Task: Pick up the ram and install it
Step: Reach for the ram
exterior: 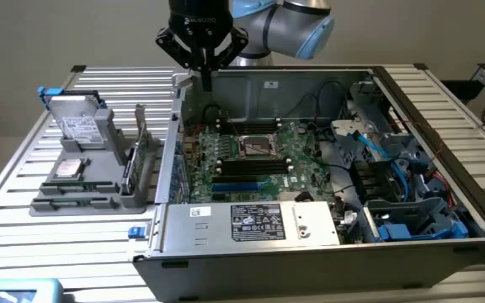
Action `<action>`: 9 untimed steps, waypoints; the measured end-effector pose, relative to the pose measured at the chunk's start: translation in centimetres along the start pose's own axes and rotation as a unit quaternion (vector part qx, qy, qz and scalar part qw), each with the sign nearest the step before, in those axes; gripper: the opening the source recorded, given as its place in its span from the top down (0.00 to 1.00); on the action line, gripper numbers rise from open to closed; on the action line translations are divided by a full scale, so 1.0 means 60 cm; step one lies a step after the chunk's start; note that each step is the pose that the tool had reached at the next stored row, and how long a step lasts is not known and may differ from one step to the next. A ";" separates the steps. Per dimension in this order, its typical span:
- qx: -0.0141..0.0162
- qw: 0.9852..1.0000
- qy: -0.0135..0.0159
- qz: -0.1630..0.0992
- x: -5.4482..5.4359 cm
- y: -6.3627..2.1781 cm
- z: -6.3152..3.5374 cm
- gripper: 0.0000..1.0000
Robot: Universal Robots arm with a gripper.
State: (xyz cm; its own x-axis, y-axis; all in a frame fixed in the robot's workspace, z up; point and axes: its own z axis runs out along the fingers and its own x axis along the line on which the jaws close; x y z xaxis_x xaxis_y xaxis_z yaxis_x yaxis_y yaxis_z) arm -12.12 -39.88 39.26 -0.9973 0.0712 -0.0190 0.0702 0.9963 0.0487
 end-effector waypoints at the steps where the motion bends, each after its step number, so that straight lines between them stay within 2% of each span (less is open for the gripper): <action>1: 0.000 1.000 0.000 0.000 0.000 0.000 0.000 0.89; 9: 0.000 1.000 0.000 0.000 0.000 0.000 0.000 0.89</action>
State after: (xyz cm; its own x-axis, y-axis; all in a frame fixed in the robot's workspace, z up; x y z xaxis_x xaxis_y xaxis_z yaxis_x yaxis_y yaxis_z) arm -12.12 -39.88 39.26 -0.9973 0.0711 -0.0190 0.0701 0.9963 0.0488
